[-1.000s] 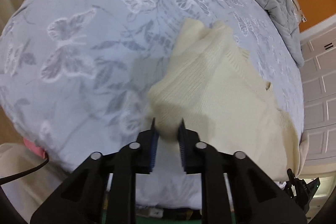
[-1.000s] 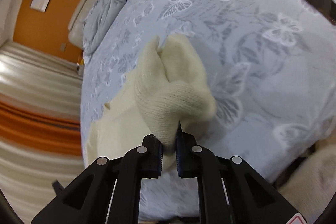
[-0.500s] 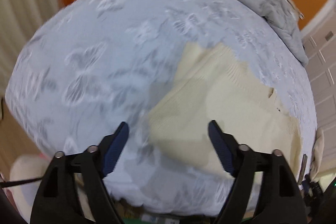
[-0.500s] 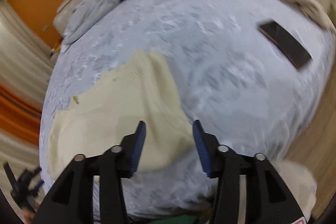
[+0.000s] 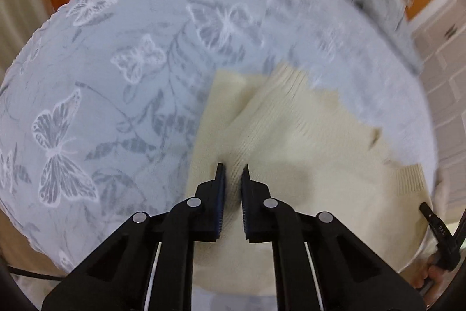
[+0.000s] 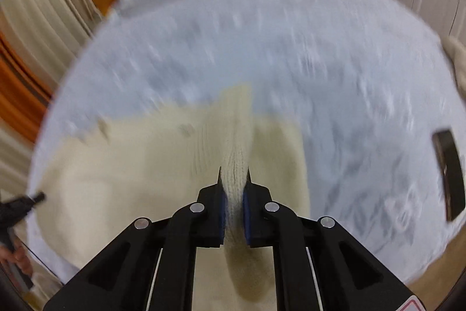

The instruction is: Fold small clothes

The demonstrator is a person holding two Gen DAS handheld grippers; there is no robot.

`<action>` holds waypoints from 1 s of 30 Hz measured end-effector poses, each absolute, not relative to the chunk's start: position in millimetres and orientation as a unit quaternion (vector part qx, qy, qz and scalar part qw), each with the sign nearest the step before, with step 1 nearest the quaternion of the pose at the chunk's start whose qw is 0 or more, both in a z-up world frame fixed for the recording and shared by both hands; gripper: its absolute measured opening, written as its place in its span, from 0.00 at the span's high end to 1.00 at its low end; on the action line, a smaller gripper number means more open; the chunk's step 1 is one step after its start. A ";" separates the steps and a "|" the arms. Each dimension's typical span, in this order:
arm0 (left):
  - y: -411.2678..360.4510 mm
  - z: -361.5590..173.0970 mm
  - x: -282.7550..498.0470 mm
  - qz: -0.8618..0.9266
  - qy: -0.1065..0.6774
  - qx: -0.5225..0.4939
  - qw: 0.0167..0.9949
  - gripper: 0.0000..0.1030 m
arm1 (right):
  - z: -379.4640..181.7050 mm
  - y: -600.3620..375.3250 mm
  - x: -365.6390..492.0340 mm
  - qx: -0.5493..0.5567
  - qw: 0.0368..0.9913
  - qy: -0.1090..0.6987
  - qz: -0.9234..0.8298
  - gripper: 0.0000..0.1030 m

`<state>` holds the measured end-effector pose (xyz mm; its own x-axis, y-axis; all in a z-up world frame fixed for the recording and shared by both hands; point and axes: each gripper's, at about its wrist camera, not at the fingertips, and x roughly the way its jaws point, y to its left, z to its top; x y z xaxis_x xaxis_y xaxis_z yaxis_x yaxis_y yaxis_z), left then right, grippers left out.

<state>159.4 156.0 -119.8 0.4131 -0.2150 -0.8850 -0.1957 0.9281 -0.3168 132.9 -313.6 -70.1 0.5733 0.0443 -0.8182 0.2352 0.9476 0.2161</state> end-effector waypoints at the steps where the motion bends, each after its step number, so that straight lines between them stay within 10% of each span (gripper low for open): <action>1: 158.8 -115.9 157.1 -0.002 0.538 -0.194 0.820 0.91 | -62.1 -315.9 130.8 0.159 0.880 0.444 -0.053 0.92; 7: 151.1 -163.1 166.4 0.052 0.577 -0.164 0.798 0.78 | -144.7 -340.9 163.3 0.152 0.807 0.562 -0.098 0.89; 10: 155.0 -141.0 151.9 0.073 0.553 -0.161 0.814 0.25 | -122.4 -344.8 135.1 0.184 0.832 0.512 -0.104 0.67; 11: 159.0 -135.2 146.7 0.074 0.544 -0.166 0.819 0.16 | -113.6 -344.9 123.2 0.190 0.839 0.498 -0.109 0.45; 30: 137.7 -136.3 75.8 0.049 0.569 -0.134 0.810 0.13 | -122.9 -321.6 1.9 0.242 0.823 0.498 -0.125 0.27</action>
<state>75.8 137.7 -136.3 0.3483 -0.0729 -0.9345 -0.2327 0.9590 -0.1615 1.9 -321.6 -122.9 0.4735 0.0344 -0.8801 0.4476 0.8512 0.2741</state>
